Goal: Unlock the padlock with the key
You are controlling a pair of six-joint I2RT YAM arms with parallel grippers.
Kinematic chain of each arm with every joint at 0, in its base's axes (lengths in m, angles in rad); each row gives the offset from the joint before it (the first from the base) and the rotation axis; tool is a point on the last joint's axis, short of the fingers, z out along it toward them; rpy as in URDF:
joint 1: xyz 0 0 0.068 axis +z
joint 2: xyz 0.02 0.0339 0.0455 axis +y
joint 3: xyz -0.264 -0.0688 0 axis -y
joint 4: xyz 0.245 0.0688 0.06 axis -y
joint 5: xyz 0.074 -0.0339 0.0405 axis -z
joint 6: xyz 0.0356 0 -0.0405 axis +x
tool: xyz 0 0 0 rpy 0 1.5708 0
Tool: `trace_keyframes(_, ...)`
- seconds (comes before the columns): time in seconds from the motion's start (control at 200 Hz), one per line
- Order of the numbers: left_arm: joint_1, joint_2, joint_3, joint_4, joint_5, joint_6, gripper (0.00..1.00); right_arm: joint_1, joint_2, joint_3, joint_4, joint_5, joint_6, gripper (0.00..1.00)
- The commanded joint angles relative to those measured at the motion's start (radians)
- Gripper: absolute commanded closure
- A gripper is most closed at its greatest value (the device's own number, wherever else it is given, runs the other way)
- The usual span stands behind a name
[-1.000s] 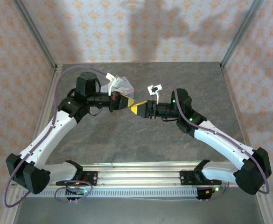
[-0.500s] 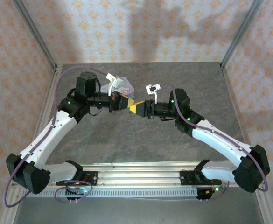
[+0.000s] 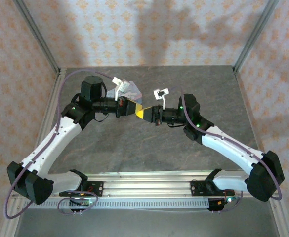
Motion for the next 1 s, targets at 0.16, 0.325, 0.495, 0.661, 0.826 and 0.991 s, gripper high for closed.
trace_keyframes(0.16,0.026,-0.087,-0.075,0.161,-0.117,-0.157,0.55,-0.038,-0.006,-0.087,0.224,0.055,0.106,1.00)
trace_keyframes(0.325,0.048,-0.137,-0.182,0.321,-0.110,-0.283,0.55,-0.038,-0.006,-0.086,0.228,0.043,0.099,1.00)
trace_keyframes(0.495,0.048,-0.154,-0.278,0.450,-0.101,-0.375,0.66,-0.038,-0.002,-0.088,0.248,0.037,0.107,1.00)
trace_keyframes(0.661,0.046,-0.154,-0.313,0.506,-0.084,-0.412,0.71,-0.038,0.013,-0.077,0.251,0.014,0.108,1.00)
trace_keyframes(0.826,0.045,-0.145,-0.306,0.520,-0.067,-0.421,0.73,-0.038,0.017,-0.081,0.263,0.019,0.112,1.00)
trace_keyframes(0.991,0.038,-0.136,-0.305,0.525,-0.067,-0.419,0.78,-0.038,0.027,-0.072,0.263,0.009,0.110,1.00)
